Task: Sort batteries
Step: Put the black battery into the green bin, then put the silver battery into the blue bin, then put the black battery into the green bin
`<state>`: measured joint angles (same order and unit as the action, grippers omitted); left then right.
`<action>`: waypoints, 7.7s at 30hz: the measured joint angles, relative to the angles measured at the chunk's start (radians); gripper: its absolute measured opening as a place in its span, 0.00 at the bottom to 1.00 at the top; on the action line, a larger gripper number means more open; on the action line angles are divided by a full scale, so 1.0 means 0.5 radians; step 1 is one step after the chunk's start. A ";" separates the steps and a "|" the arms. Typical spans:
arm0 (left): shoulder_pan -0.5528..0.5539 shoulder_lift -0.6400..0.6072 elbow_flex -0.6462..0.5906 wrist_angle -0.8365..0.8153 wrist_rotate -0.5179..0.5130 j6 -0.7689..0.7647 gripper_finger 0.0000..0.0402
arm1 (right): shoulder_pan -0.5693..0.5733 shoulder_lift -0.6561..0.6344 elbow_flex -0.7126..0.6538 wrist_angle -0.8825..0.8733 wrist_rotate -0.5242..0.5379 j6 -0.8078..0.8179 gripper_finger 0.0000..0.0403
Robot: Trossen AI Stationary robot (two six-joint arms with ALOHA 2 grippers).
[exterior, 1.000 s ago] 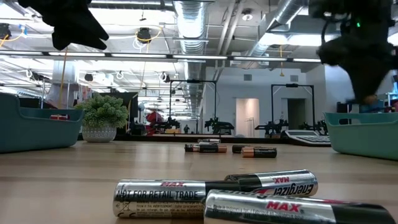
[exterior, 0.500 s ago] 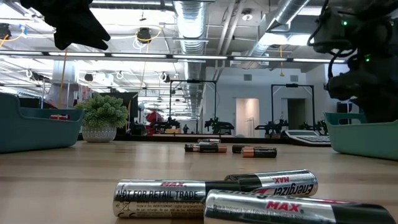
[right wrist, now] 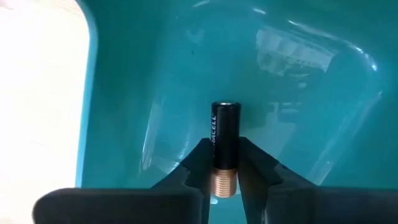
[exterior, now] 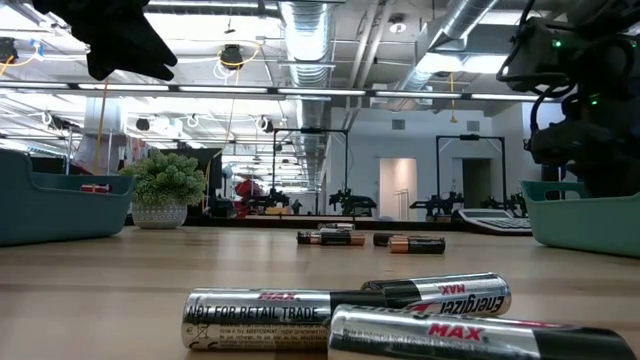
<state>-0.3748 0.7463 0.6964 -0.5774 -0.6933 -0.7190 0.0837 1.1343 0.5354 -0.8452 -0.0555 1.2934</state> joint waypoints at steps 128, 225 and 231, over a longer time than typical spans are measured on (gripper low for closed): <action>0.433 0.629 0.519 -1.533 0.908 -0.655 0.09 | 0.626 -0.991 0.523 -0.163 0.969 -0.232 0.29; 0.144 0.165 0.162 0.063 0.726 -0.123 0.35 | -0.102 1.804 1.898 -0.075 0.156 -1.589 0.42; 0.094 0.165 0.162 0.061 0.708 -0.175 0.35 | -0.121 1.883 1.897 -0.022 0.154 -1.594 0.42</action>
<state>-0.3276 0.8288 0.7773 -0.5468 -0.3396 -0.8062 0.0230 2.0756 1.4837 -0.8560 0.0216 0.4964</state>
